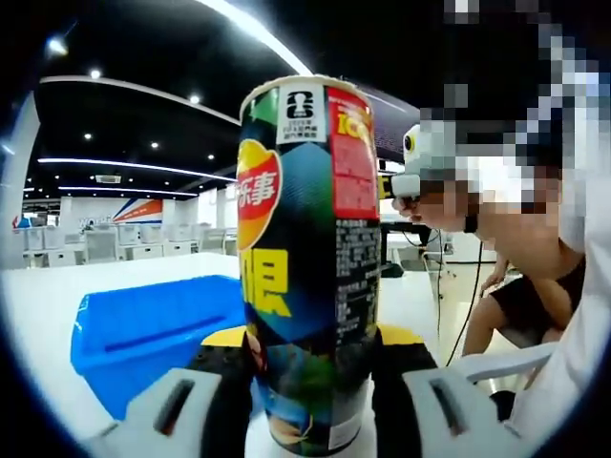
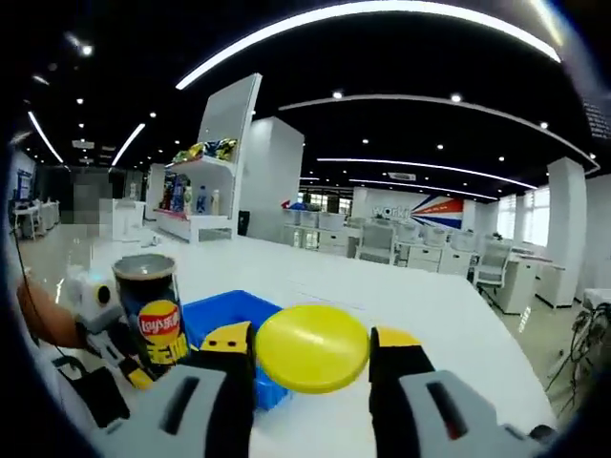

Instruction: Open the lid of the chip container on the table, take out the chips, place them into the box in front of the container, and close the lid

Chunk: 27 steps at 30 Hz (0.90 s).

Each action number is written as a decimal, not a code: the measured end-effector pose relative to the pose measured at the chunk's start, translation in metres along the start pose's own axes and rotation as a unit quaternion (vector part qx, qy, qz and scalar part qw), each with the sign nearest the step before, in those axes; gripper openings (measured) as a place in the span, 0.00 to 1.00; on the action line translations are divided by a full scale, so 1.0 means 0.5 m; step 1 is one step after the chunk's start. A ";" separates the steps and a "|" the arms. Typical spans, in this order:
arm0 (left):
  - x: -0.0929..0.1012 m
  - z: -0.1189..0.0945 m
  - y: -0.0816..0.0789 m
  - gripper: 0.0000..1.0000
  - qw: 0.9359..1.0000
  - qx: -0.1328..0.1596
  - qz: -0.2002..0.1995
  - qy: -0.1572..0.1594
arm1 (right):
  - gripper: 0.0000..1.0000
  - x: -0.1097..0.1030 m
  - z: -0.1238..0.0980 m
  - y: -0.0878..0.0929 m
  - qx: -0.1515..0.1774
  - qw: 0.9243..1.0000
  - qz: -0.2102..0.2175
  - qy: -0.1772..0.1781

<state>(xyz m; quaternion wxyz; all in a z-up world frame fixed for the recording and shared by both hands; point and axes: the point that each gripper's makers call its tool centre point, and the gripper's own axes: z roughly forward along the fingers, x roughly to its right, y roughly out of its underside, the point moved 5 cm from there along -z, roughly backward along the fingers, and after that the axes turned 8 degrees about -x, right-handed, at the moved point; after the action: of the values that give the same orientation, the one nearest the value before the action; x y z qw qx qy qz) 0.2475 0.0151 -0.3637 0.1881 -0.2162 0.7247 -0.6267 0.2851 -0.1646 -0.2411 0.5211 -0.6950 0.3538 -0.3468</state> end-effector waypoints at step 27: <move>-0.001 -0.001 0.000 0.50 1.000 0.002 -0.002 -0.002 | 0.46 -0.202 0.030 -0.142 -0.031 0.977 -0.056 -0.203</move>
<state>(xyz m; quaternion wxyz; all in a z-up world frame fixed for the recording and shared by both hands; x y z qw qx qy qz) 0.2476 0.0160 -0.3635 0.1887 -0.2186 0.7228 -0.6278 0.2557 -0.0566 -0.1867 0.5402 -0.7853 0.2119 -0.2160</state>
